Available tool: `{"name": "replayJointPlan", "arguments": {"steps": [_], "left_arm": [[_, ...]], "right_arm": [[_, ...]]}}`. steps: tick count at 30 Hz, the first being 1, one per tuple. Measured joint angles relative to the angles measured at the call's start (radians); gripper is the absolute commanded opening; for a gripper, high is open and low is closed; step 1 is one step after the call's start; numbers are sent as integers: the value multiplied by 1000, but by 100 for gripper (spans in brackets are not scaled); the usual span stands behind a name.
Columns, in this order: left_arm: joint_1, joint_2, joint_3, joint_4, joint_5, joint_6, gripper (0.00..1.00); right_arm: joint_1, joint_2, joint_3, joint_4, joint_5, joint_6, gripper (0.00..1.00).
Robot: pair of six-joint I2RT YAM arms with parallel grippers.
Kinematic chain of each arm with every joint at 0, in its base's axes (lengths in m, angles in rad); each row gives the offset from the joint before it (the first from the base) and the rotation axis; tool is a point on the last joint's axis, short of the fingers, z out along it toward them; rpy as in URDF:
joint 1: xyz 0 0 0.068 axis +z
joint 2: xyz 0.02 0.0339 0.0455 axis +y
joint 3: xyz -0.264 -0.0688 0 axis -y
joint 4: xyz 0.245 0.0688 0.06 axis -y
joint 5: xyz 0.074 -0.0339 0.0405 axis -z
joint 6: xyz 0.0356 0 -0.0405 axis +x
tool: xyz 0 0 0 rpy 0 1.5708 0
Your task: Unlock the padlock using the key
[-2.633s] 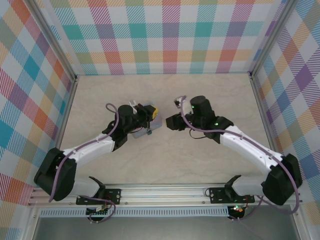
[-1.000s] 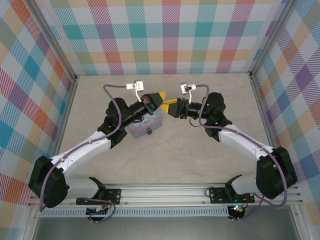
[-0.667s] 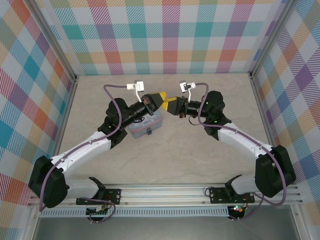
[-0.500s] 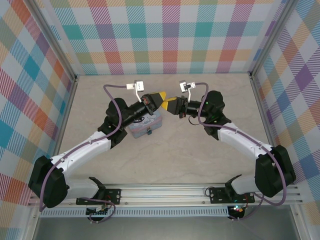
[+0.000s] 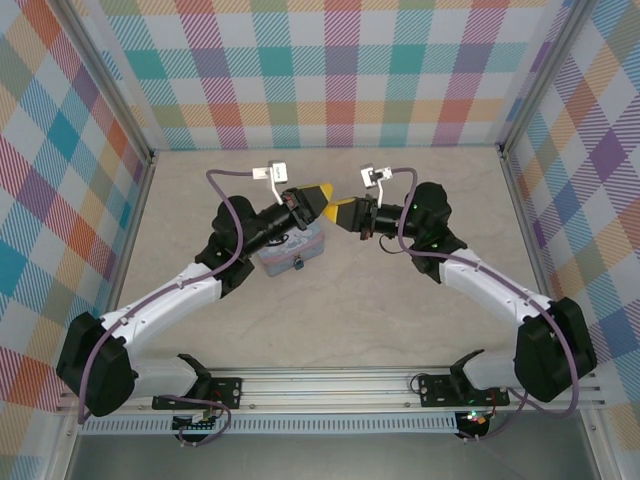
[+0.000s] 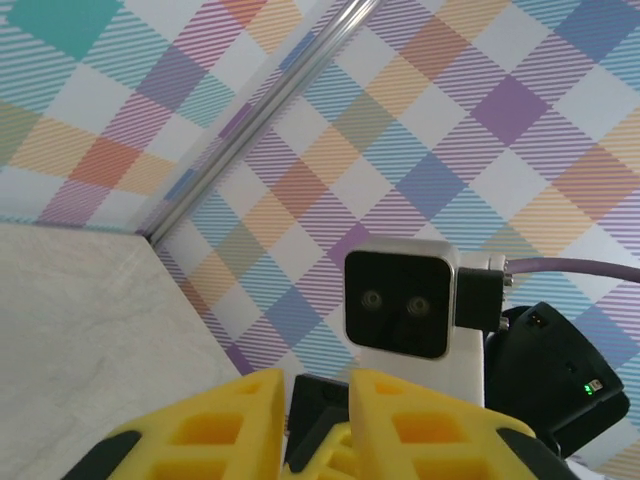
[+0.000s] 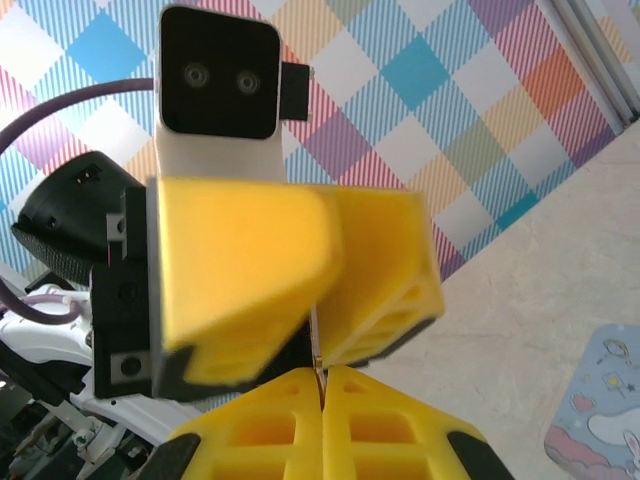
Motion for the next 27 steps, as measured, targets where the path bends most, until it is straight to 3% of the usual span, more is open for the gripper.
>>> {"name": "replayJointPlan", "arguments": {"steps": [9,13,17,21,27], "left_arm": [[32,-173,2,-165,17,121,69],[35,-242,-11,-185,76,164,76],[35,-279,-24,-301,98,209,76],[35,-296,-50,-463,39,235,82],[37,-291,-136,-673,-153,233,81]], "right_arm": [[-1,-104,-51,-186,15,-156,0],[-1,-119,-64,-246,16,-210,0],[-1,-134,-64,-378,59,-285,0],[-1,-144,-69,-511,117,-344,0],[-1,-148,-129,-610,196,-370,0]]}}
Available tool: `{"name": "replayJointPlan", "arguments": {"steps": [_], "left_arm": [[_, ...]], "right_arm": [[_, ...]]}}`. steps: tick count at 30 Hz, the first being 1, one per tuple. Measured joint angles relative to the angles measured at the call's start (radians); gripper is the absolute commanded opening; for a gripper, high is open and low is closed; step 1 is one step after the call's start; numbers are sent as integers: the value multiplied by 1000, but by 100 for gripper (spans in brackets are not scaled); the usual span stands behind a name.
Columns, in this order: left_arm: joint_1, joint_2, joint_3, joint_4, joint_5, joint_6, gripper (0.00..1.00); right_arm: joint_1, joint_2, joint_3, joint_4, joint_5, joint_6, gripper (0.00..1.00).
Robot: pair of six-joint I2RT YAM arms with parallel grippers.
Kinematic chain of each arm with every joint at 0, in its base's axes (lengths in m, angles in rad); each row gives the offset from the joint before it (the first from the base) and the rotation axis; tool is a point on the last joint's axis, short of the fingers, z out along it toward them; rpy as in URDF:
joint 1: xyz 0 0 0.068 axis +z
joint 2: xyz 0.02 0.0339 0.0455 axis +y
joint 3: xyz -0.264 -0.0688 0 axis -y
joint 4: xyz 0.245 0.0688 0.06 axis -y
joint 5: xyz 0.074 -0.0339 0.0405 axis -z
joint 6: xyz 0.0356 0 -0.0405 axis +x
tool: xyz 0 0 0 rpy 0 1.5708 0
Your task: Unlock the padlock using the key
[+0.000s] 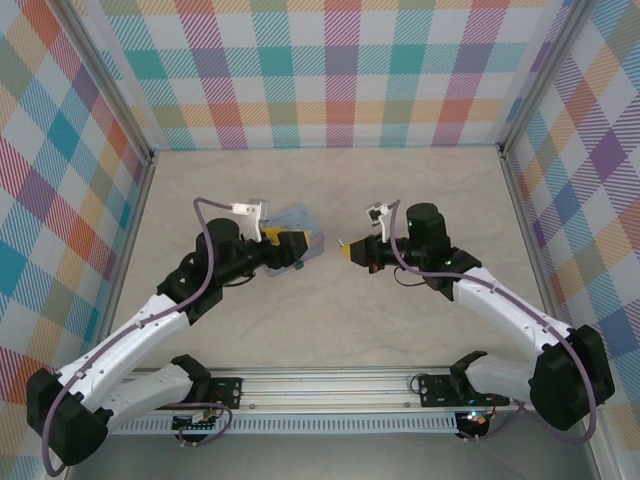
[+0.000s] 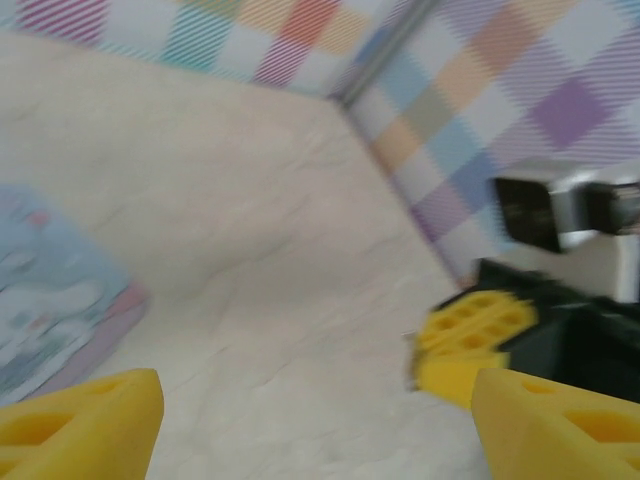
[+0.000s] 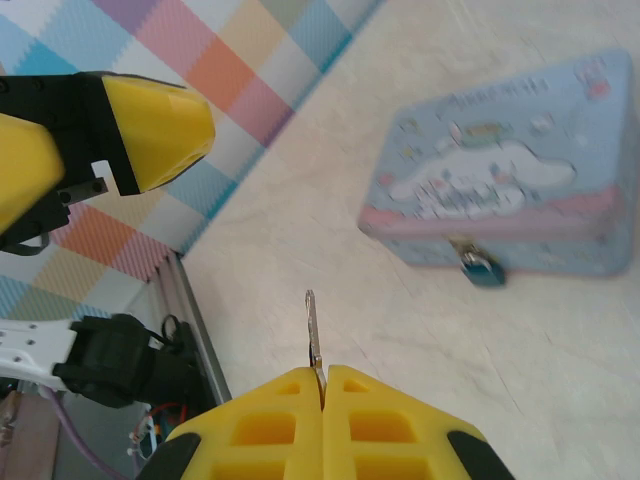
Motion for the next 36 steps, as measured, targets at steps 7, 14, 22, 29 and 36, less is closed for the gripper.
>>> {"name": "replayJointPlan", "arguments": {"steps": [7,14,22,29,36], "left_arm": [[12,74,-99,-122,-250,-82,100],[197,144,-103,-134,-321,-189,100],[322,385,-77,-6,-143,-209,100],[338,513,-12,68,-63,-206,96],[343,591,41,82,-27,-171,75]], "right_arm": [[0,3,-25,-44,62,-11,0],[0,21,-25,-44,75,-15,0],[0,21,-27,-43,76,-16,0],[0,28,-27,-43,76,-16,0],[0,31,-27,-43,75,-19,0]]}}
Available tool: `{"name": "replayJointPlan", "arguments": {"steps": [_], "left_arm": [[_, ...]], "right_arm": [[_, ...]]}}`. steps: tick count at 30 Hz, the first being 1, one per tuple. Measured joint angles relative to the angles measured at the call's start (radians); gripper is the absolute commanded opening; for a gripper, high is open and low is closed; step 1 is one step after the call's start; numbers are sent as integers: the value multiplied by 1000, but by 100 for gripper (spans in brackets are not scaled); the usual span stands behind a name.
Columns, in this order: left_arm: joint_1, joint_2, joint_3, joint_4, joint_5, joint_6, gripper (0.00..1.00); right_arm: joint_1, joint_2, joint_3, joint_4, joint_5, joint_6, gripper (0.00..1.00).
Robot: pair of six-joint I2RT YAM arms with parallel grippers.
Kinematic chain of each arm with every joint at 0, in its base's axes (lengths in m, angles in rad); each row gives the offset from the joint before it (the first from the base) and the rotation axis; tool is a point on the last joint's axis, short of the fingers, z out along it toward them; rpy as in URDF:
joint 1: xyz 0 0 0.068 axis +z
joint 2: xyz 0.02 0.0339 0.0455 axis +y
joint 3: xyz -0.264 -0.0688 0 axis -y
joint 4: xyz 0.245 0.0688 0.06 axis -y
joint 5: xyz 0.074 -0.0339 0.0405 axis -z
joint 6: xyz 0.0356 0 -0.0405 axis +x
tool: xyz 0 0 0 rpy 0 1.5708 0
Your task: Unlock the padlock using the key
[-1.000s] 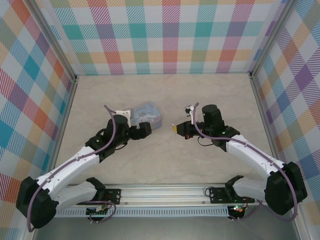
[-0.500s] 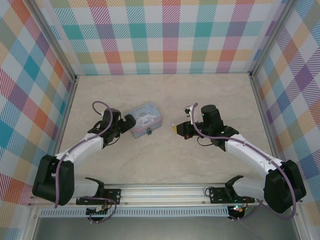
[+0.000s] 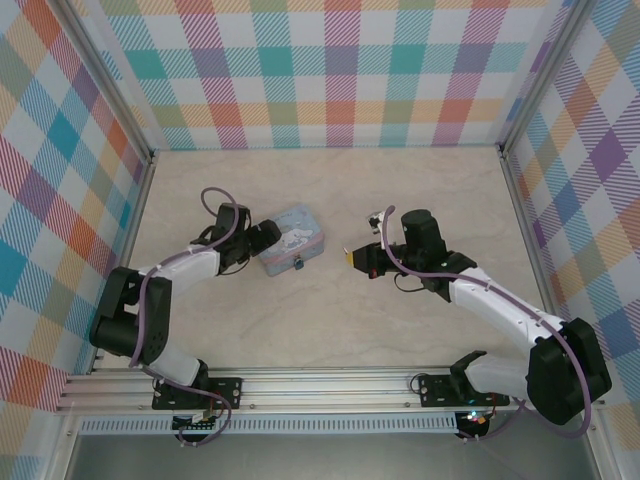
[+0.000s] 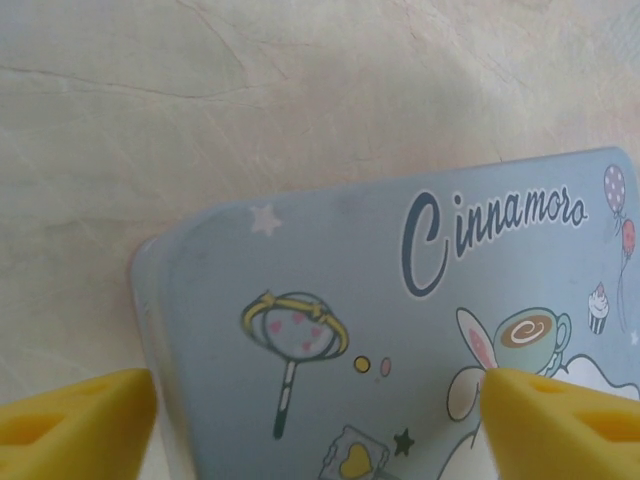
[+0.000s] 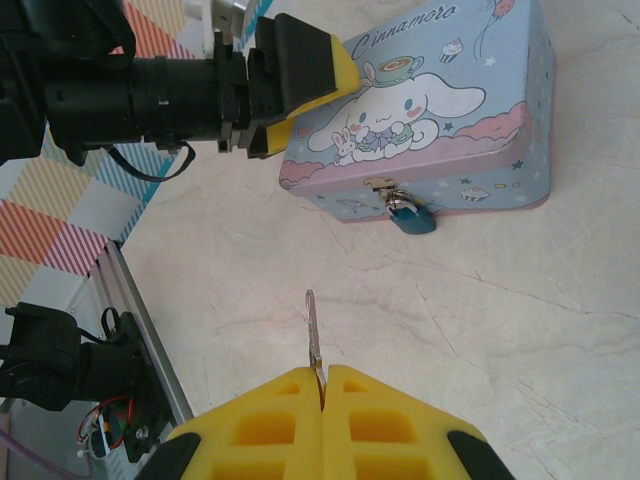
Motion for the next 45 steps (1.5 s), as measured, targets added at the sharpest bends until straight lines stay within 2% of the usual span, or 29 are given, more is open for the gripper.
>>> {"name": "replayJointPlan", "arguments": {"steps": [3,6,13,22,29,33,36,40,45], "left_arm": [[2,21,20,2,21,20,69],[2,39,37,3,51,46,68],[-5,111,122,-44,148,166,68],[-74,231,313,-180,188,367,69],[-89,362,514,-288,222,505,76],[-89,420,619,-339,221,540,87],[-89,408,630,-341,206,541,100],[-89,301,542,-291,175,523,100],[-97,26,263,-154,182,483,100]], "right_arm": [[0,0,0,-2,0,-2,0],[0,0,0,-10,0,-4,0],[0,0,0,-31,0,-21,0],[0,-18,0,-65,16,-40,0],[0,-34,0,-75,26,-48,0],[-2,-35,0,-83,43,-47,0],[-14,-30,0,-79,42,-39,0],[-36,1,1,-50,29,-21,0],[-61,45,2,-17,11,-2,0]]}}
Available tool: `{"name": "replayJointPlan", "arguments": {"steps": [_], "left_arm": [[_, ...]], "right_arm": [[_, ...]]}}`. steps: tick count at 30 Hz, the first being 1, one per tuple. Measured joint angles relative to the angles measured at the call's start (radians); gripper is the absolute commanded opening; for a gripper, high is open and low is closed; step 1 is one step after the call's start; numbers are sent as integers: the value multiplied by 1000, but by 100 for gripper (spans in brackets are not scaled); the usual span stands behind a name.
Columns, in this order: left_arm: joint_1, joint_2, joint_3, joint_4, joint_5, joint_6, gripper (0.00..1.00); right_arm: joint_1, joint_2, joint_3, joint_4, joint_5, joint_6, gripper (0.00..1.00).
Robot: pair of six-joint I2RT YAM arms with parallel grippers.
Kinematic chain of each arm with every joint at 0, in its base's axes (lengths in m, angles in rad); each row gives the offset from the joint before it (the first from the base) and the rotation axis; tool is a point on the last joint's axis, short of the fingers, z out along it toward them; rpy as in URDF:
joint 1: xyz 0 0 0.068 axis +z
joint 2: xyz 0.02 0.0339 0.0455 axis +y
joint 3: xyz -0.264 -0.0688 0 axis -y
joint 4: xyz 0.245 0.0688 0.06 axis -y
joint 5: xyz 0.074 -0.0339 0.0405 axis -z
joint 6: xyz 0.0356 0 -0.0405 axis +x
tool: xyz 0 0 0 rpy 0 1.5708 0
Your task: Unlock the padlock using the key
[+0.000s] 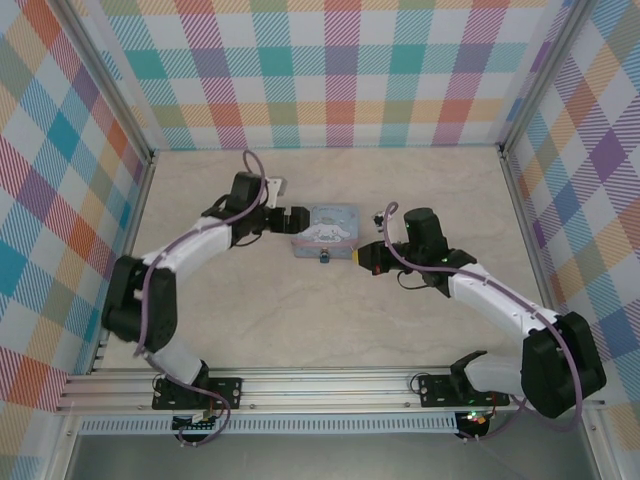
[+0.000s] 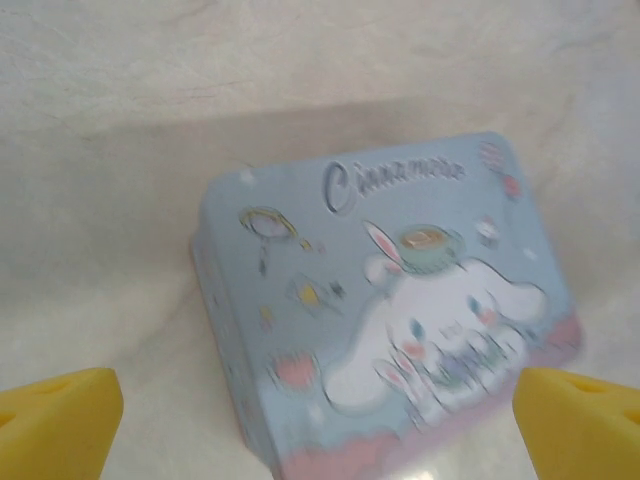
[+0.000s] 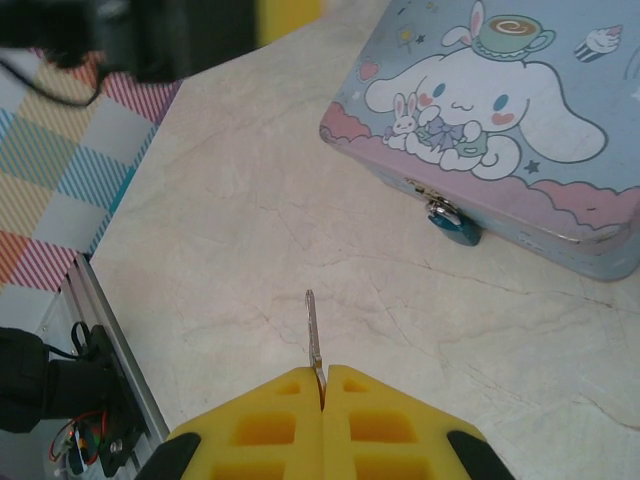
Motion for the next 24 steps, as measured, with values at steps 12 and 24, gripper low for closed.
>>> {"name": "replayJointPlan", "arguments": {"steps": [12,24], "left_arm": [[-176,-49,-401,406,121,-183,99],[-199,93,-406,667,85,-256,100]], "right_arm": [[-77,234,111,174,-50,51,0],[-88,560,307,391,-93,122,0]]}}
